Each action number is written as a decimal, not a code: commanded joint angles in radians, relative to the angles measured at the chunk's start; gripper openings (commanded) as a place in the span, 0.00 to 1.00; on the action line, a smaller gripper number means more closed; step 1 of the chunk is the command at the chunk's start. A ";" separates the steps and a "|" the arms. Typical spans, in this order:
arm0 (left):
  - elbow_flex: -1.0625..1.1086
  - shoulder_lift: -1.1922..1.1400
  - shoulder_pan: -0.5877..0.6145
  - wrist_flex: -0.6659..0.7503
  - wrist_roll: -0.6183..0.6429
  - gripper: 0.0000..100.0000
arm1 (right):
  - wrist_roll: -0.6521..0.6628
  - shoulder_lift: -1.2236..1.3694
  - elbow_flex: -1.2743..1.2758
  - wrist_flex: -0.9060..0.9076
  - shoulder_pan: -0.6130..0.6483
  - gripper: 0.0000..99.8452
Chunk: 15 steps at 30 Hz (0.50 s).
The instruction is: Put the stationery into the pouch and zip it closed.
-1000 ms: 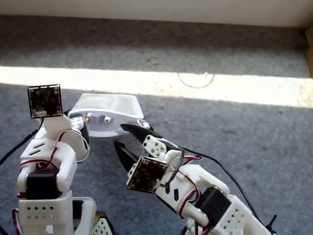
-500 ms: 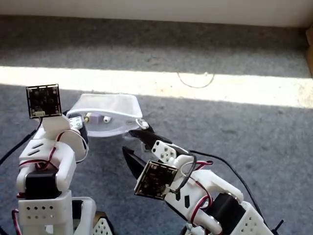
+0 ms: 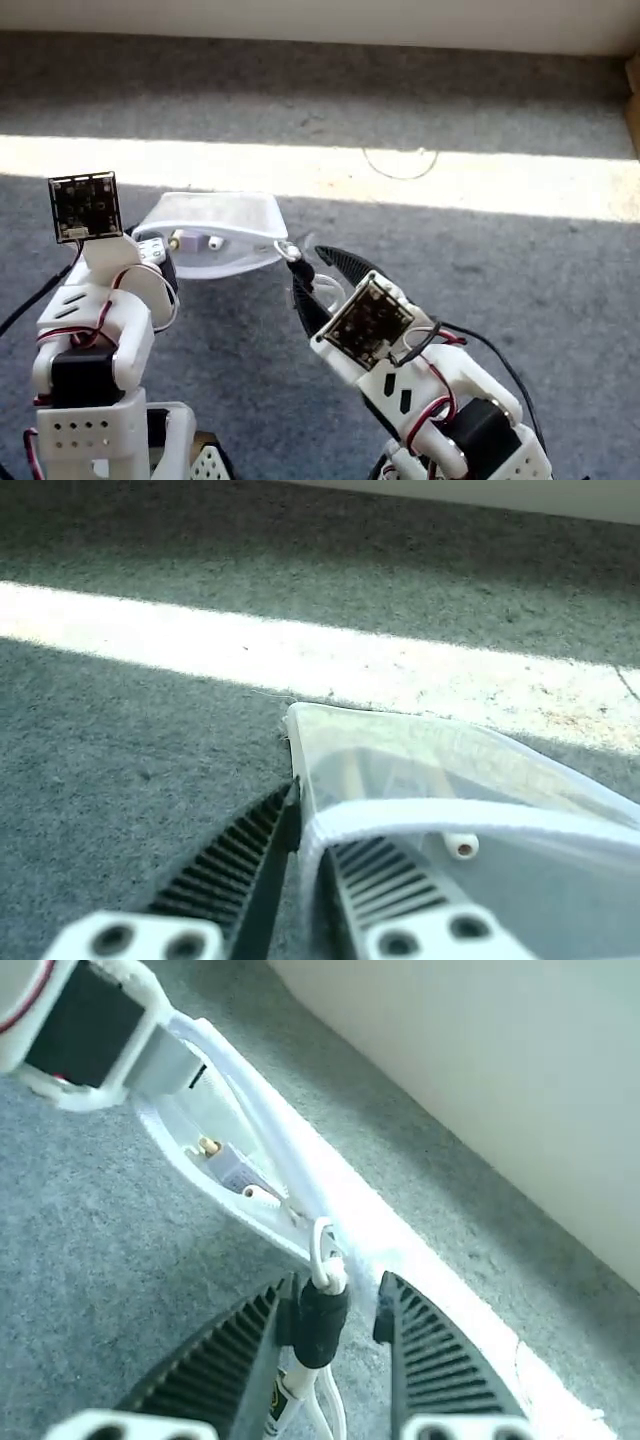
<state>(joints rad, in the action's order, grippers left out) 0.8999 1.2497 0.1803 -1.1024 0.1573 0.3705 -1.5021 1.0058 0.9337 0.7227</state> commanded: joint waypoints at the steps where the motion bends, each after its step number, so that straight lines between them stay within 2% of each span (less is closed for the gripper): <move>1: -0.016 0.018 0.018 0.032 -0.005 0.01 | -0.017 -0.001 0.022 -0.008 -0.012 0.12; 15: -0.016 0.018 0.018 0.032 -0.006 0.01 | -0.018 0.001 0.193 -0.196 -0.012 0.12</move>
<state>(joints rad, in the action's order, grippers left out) 0.8999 1.2497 0.1803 -1.1024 0.1573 0.3629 -1.4975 1.1899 0.7818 0.7227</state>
